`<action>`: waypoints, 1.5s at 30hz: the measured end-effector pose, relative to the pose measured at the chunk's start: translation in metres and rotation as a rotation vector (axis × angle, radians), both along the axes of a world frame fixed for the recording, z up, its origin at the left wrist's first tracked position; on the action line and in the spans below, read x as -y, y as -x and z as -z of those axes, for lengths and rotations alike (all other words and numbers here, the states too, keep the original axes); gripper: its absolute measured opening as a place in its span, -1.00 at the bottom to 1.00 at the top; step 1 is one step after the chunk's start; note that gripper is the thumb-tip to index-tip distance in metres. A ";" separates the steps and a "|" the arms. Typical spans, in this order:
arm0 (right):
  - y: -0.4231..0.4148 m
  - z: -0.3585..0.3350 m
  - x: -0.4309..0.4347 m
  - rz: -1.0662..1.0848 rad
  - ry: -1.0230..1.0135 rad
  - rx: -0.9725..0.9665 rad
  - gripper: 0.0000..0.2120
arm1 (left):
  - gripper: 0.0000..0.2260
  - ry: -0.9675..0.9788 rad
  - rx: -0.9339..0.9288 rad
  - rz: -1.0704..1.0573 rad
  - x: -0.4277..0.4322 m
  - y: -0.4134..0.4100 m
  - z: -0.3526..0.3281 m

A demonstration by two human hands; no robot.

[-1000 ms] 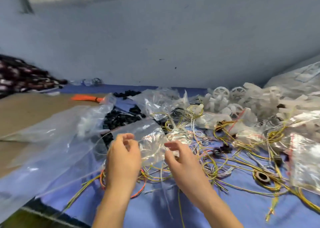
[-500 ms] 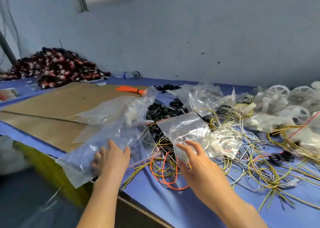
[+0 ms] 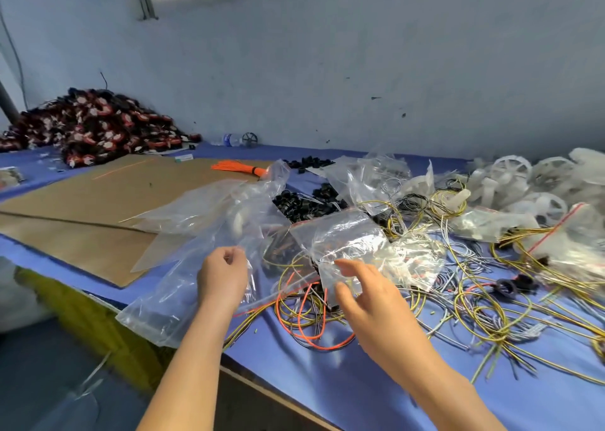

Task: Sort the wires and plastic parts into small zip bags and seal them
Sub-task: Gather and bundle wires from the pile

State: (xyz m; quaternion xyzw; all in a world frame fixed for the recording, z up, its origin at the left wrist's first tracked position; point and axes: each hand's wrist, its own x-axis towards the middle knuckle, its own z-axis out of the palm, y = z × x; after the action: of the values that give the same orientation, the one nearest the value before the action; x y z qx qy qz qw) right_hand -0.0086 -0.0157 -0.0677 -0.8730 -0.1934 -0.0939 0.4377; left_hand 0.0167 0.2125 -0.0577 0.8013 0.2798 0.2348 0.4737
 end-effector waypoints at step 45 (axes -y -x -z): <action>0.052 -0.035 0.188 0.402 -0.461 0.103 -0.74 | -0.78 0.639 0.142 1.185 0.312 0.027 -0.050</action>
State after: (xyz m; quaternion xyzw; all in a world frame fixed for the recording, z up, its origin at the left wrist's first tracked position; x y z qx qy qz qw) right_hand -0.0606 -0.2033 -0.0330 -0.7654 -0.0124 -0.2642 0.5866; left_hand -0.0102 -0.0991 -0.0074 0.6226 -0.1830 -0.1067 0.7533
